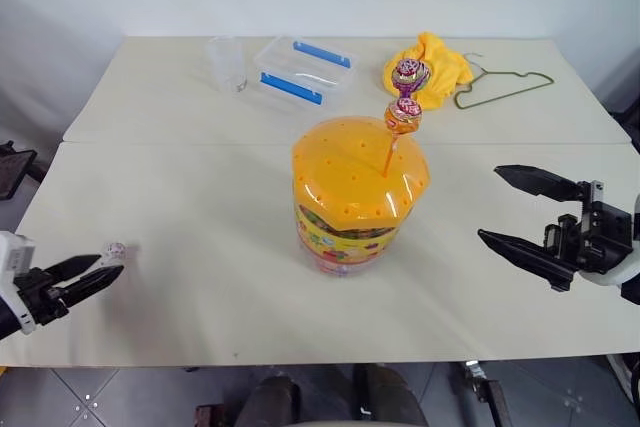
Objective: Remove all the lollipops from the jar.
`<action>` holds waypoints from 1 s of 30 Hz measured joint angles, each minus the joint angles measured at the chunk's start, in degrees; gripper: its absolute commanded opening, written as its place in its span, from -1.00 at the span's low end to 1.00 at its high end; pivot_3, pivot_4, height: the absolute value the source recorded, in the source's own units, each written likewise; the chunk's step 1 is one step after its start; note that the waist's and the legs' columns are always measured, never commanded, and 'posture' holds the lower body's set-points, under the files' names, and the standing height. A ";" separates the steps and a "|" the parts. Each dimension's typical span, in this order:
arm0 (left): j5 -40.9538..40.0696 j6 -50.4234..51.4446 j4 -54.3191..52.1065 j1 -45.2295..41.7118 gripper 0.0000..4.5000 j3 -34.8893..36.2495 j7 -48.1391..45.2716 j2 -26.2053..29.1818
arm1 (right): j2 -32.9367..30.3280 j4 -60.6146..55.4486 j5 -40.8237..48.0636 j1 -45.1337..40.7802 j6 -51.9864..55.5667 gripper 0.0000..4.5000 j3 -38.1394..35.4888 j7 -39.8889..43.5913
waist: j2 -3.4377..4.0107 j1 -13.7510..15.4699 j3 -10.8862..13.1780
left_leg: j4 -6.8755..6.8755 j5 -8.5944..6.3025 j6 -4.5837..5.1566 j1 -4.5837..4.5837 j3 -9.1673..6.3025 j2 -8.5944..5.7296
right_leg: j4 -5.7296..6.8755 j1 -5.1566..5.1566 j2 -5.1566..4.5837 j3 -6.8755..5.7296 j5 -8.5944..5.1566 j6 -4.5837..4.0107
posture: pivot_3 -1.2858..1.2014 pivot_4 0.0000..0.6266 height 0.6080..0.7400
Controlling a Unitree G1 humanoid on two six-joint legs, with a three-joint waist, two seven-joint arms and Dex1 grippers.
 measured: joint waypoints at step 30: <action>-24.56 7.66 -23.69 -20.60 1.00 -17.04 0.56 -6.32 | 4.82 -7.86 3.47 -29.89 19.19 0.12 24.14 -20.49 | 0.25 -1.28 -0.07 | 0.08 0.02 -0.07 -0.15 -0.14 0.02 | 0.20 -0.11 0.11 -0.31 0.01 -0.03 | 0.03 -0.52 1.00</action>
